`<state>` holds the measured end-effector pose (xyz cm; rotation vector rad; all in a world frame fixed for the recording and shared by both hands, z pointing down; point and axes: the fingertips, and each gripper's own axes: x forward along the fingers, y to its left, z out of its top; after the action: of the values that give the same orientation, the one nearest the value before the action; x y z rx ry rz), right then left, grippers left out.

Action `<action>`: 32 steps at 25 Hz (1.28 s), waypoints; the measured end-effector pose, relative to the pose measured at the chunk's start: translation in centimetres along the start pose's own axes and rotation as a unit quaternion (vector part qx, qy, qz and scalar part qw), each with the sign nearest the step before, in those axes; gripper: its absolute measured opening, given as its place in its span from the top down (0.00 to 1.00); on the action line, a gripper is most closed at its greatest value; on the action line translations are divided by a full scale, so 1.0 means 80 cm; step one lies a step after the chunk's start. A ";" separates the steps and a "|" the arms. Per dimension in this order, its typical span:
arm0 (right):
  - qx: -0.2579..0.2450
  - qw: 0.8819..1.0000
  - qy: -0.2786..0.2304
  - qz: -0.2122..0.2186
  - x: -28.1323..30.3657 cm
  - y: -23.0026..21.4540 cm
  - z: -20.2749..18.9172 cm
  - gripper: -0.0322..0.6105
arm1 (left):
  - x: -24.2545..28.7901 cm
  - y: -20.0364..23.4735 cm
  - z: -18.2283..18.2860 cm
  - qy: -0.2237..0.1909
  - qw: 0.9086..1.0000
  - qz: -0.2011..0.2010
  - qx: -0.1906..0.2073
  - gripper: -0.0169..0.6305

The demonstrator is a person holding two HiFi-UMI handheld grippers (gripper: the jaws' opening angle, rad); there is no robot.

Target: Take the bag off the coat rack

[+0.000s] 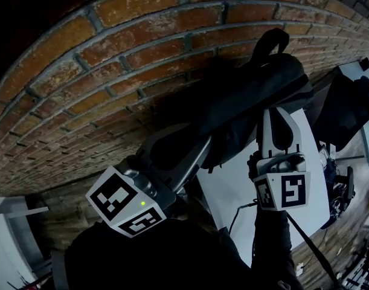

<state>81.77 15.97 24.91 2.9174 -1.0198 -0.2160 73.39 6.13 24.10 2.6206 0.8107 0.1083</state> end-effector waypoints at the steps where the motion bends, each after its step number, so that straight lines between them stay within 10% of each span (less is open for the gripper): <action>1: -0.003 1.000 0.004 0.005 0.007 0.005 0.002 0.94 | -0.003 0.007 0.006 0.000 1.000 0.007 -0.008 0.85; 15: -0.025 0.998 0.013 0.060 0.097 0.058 -0.030 0.94 | -0.052 0.102 0.028 -0.045 0.991 0.123 0.004 0.72; 32: -0.008 1.000 -0.002 -0.026 -0.014 0.045 -0.018 0.94 | -0.085 0.030 0.028 -0.062 0.994 0.078 0.044 0.72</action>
<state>78.92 13.84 26.79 2.9334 -0.9382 -0.2298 69.41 -0.25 23.22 2.7406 0.5802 -0.0491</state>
